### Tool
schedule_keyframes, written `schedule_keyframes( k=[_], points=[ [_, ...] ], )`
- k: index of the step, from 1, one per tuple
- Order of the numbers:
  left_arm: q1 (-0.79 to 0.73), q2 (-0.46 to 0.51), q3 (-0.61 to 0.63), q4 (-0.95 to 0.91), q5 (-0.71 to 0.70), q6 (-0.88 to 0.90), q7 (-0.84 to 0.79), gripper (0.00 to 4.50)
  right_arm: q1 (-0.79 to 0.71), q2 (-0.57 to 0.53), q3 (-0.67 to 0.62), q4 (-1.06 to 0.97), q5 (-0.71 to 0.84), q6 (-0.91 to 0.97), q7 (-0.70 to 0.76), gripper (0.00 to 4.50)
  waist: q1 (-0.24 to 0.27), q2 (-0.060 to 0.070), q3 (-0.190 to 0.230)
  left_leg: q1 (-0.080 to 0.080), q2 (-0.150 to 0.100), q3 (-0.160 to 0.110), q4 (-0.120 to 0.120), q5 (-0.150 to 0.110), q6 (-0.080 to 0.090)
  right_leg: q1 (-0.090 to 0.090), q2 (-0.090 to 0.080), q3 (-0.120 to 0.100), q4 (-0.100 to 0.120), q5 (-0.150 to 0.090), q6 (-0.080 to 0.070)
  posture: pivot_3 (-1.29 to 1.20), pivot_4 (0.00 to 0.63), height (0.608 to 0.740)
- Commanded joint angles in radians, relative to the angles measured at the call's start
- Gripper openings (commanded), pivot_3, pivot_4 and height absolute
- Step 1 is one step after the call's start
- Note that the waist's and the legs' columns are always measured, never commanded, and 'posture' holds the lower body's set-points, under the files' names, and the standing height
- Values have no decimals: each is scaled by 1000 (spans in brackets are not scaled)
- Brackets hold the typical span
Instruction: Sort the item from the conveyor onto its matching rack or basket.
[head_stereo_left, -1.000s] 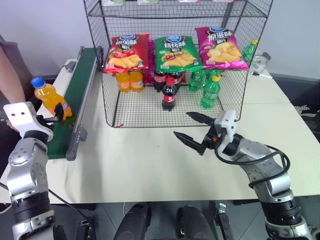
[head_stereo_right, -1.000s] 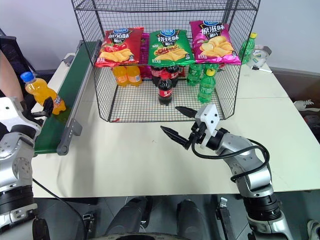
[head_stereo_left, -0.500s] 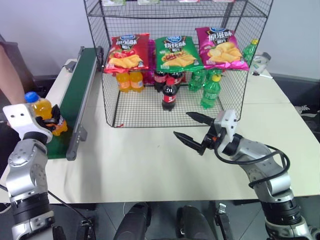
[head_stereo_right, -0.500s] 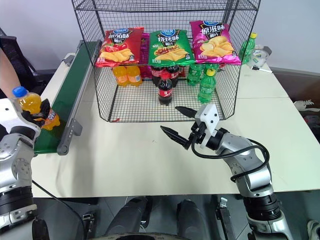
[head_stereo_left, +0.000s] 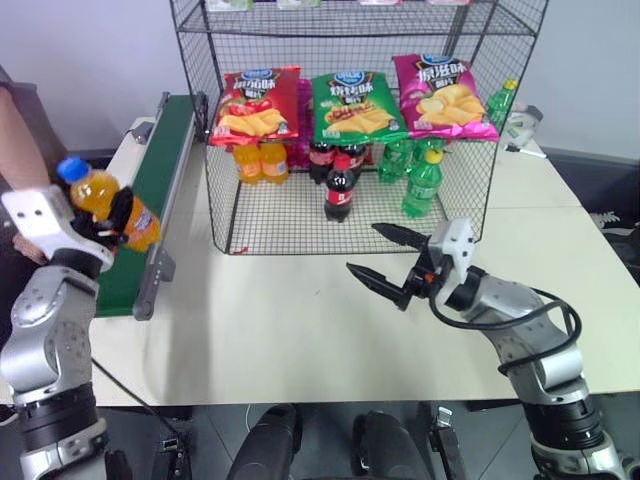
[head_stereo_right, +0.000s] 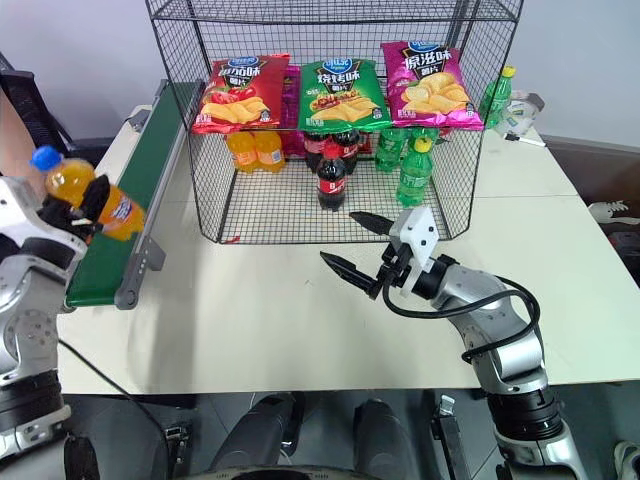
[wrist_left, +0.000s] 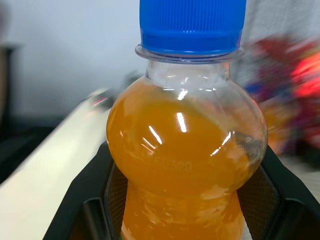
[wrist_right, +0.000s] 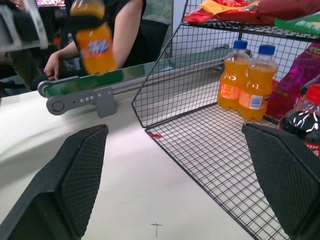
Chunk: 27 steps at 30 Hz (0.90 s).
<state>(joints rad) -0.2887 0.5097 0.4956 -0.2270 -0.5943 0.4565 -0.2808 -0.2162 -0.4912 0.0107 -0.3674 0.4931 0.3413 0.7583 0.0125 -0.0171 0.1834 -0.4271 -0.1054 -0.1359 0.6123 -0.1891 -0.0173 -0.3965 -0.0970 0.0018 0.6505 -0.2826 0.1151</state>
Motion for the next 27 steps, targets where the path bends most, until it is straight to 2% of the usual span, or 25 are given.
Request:
schedule_keyframes(
  k=[1,3,7,11,21,27],
  points=[
    [-37,26,-102,-124,-32,44,-55,2400,-12,-14,-40,-7,3,-28,8,4500,0,0,0,0,0,0,0,0,0,1,0,0,0,0,0,0,150,740],
    [-41,22,-194,-131,18,45,-72,2400,-9,-17,-51,-3,-6,-37,1,4500,-1,0,0,0,0,0,0,0,0,2,0,0,0,0,0,0,150,740],
    [-86,-15,-331,-18,151,0,-50,2400,0,-29,-78,-7,-10,-41,-7,4500,-3,1,0,0,0,1,-1,0,0,1,1,1,1,0,0,0,150,740],
    [-150,-85,-401,150,244,-100,-48,2400,18,-50,-102,-19,-10,-37,-13,4500,0,1,0,0,0,1,-1,0,0,1,1,0,1,0,0,0,150,740],
    [-441,-288,-403,820,388,-482,18,2400,76,-60,-136,-75,-7,-27,-48,4500,0,0,0,-1,-1,0,1,0,0,1,0,-1,1,0,1,0,150,740],
    [-564,-334,-398,1120,437,-712,56,2400,91,-64,-143,-88,-6,-28,-59,4500,-2,0,1,-1,-1,1,1,0,0,1,0,-2,2,0,1,0,150,740]
  ],
)
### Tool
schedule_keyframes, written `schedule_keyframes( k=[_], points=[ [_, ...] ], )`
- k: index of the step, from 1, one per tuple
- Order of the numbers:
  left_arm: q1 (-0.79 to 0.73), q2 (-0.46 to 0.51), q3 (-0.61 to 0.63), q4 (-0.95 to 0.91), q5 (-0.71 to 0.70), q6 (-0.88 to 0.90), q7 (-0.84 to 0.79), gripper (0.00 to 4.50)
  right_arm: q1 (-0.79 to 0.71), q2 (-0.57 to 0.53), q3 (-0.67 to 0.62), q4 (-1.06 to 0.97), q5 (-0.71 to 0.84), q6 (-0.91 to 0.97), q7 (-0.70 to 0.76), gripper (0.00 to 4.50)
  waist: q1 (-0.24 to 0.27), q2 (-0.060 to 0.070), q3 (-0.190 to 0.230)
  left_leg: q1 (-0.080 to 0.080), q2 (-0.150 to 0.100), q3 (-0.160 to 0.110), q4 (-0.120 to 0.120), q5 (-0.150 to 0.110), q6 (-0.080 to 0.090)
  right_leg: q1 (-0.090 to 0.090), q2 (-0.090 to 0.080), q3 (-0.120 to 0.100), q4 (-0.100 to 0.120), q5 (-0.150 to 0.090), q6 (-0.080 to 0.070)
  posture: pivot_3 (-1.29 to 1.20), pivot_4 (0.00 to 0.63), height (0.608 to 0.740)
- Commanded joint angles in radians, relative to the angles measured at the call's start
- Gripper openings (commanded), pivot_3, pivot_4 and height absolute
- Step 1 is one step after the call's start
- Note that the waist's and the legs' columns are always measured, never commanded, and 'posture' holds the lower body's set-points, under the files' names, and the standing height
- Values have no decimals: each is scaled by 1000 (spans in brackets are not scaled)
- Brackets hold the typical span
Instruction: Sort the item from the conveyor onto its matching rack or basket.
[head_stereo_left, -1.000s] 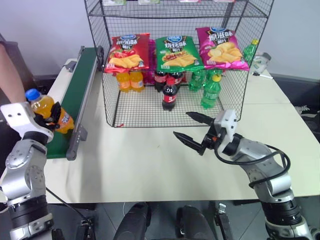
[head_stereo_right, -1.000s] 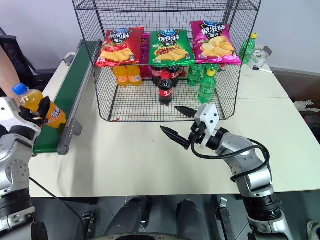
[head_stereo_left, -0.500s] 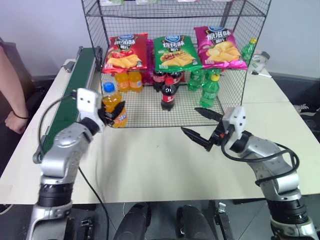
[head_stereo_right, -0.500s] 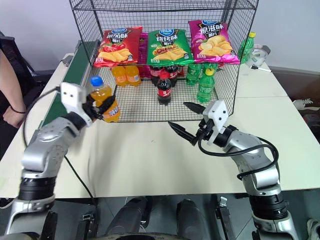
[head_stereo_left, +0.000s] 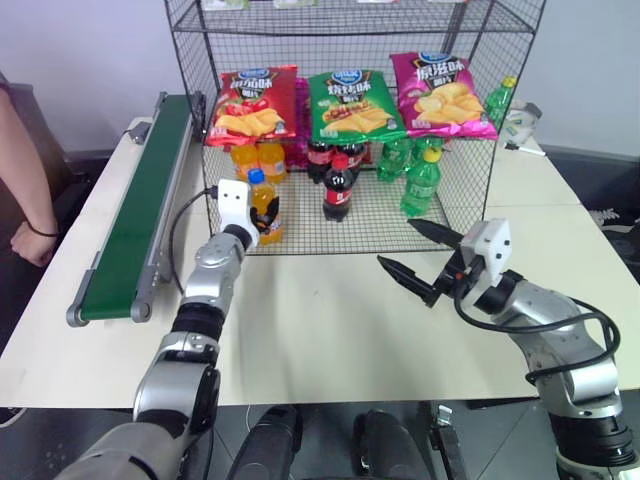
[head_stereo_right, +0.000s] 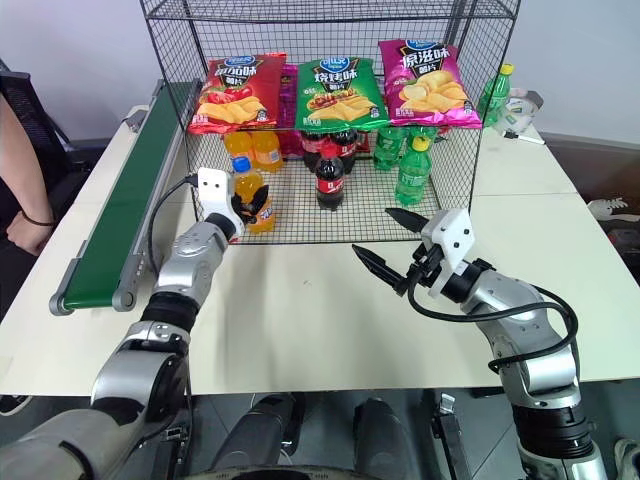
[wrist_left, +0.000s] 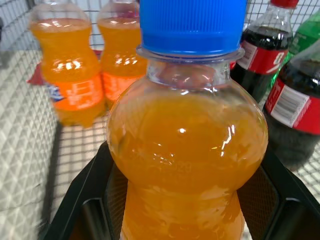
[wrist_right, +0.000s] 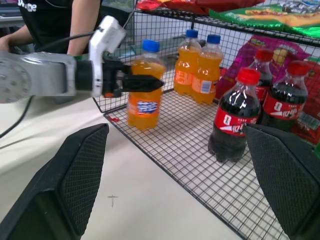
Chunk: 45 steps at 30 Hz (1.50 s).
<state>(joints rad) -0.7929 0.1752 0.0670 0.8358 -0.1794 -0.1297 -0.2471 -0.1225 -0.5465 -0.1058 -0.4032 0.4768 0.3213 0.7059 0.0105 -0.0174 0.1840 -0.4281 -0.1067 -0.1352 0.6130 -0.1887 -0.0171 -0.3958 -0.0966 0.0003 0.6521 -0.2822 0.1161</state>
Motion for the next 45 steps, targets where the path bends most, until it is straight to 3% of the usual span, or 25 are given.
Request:
schedule_keyframes(
  k=[1,10,14,21,34,40,45],
  points=[
    [-71,-2,33,86,24,-145,27,2400,-3,-9,-27,-52,10,-8,-7,4500,-1,0,0,0,0,0,0,0,0,0,0,0,0,0,0,0,150,740],
    [-107,-22,68,236,24,-259,36,2400,-10,-16,-26,-51,11,-8,-11,4500,1,0,0,0,0,0,1,0,0,0,1,0,2,0,0,0,150,740],
    [-101,-25,88,242,21,-263,21,4397,-18,-19,-24,-47,13,-5,-8,4500,1,0,0,0,-1,0,1,0,0,0,1,0,2,0,0,0,150,740],
    [-31,-23,87,121,15,-226,-29,4397,-20,-23,-20,-51,19,5,-8,4500,0,0,0,0,0,0,1,0,0,0,1,0,3,0,0,0,150,740],
    [267,53,63,-488,-2,123,-74,4397,-13,-28,-24,-70,35,25,-9,4500,-1,1,-1,1,0,0,1,0,0,0,1,1,3,0,0,0,150,740],
    [420,197,103,-850,-145,372,-217,4397,-13,-40,-39,-68,40,29,-1,4500,-3,1,-1,1,0,0,1,0,0,0,0,1,3,0,0,0,150,740],
    [528,348,183,-1014,-253,520,-310,4397,-13,-44,-43,-56,38,29,16,4500,-4,2,-1,2,1,0,0,0,0,0,0,1,3,0,-1,0,150,740]
  ],
)
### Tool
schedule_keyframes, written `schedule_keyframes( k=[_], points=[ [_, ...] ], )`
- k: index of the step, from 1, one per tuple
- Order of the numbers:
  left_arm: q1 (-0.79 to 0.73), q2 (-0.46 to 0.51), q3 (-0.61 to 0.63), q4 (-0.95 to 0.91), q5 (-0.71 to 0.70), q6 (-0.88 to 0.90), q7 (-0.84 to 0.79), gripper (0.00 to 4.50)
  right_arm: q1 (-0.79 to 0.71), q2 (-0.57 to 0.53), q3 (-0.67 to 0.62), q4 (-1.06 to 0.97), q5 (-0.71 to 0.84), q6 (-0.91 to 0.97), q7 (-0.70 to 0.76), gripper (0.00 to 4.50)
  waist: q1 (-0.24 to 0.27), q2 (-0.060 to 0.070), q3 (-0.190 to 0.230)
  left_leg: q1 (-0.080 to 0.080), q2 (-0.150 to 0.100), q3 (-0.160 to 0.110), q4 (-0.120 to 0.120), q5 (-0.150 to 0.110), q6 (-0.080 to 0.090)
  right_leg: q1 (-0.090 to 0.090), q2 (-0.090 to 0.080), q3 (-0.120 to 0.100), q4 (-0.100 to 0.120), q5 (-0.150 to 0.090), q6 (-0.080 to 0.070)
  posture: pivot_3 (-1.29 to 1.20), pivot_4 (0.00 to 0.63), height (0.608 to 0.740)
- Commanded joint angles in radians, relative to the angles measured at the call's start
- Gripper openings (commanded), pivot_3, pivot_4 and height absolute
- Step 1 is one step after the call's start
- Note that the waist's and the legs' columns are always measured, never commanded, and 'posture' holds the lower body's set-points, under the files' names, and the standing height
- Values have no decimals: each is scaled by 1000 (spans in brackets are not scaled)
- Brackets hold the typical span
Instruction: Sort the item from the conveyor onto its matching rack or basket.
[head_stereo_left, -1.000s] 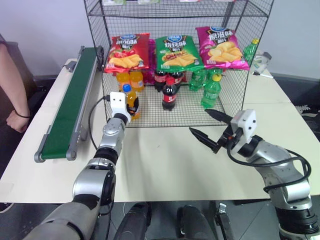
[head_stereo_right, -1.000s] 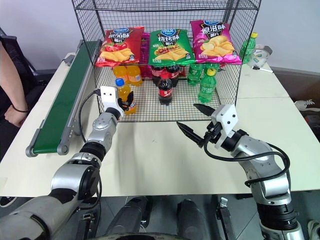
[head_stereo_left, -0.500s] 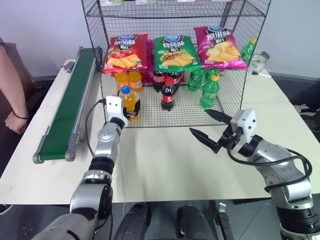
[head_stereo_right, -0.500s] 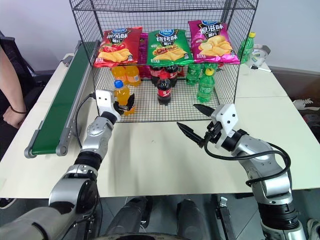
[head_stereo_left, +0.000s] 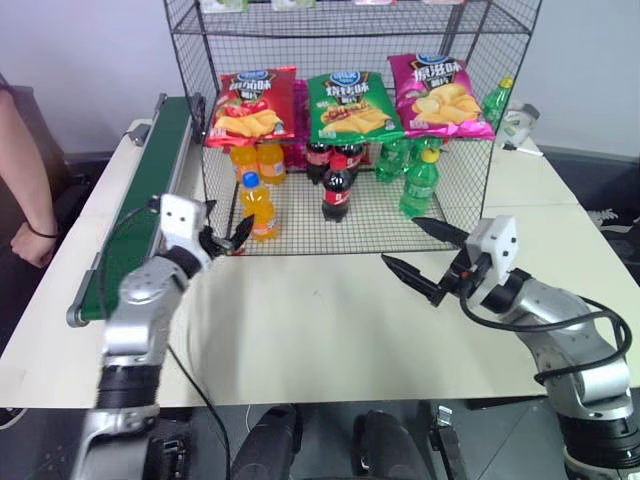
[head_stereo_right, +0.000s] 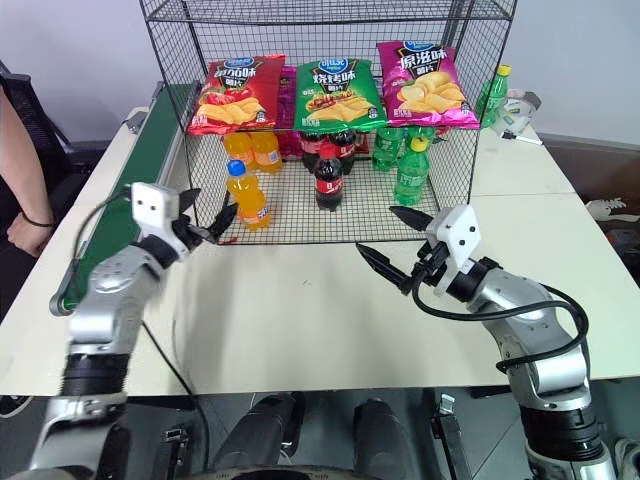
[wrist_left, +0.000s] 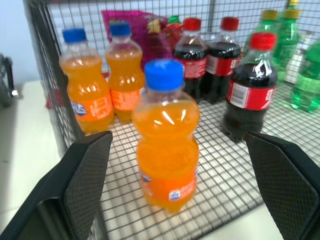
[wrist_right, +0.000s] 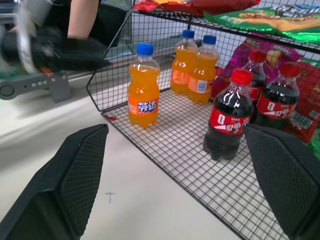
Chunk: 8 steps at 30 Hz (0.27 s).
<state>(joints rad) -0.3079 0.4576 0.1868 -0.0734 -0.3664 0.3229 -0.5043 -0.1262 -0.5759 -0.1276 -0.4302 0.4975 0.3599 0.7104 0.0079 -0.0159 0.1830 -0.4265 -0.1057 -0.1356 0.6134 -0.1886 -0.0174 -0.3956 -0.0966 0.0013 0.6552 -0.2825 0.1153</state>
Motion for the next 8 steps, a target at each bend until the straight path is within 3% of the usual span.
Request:
schedule_keyframes(
  k=[1,8],
  points=[
    [68,97,80,-127,-82,91,-70,4397,-12,-14,-19,-26,16,-10,15,4500,-1,1,0,0,0,0,0,0,0,0,0,0,0,0,0,0,150,740],
    [159,176,143,-181,-141,156,-119,4397,-24,-9,-12,-11,13,-10,31,4500,6,1,0,0,0,0,0,0,0,0,-1,1,-1,-2,-3,0,150,740]
  ],
)
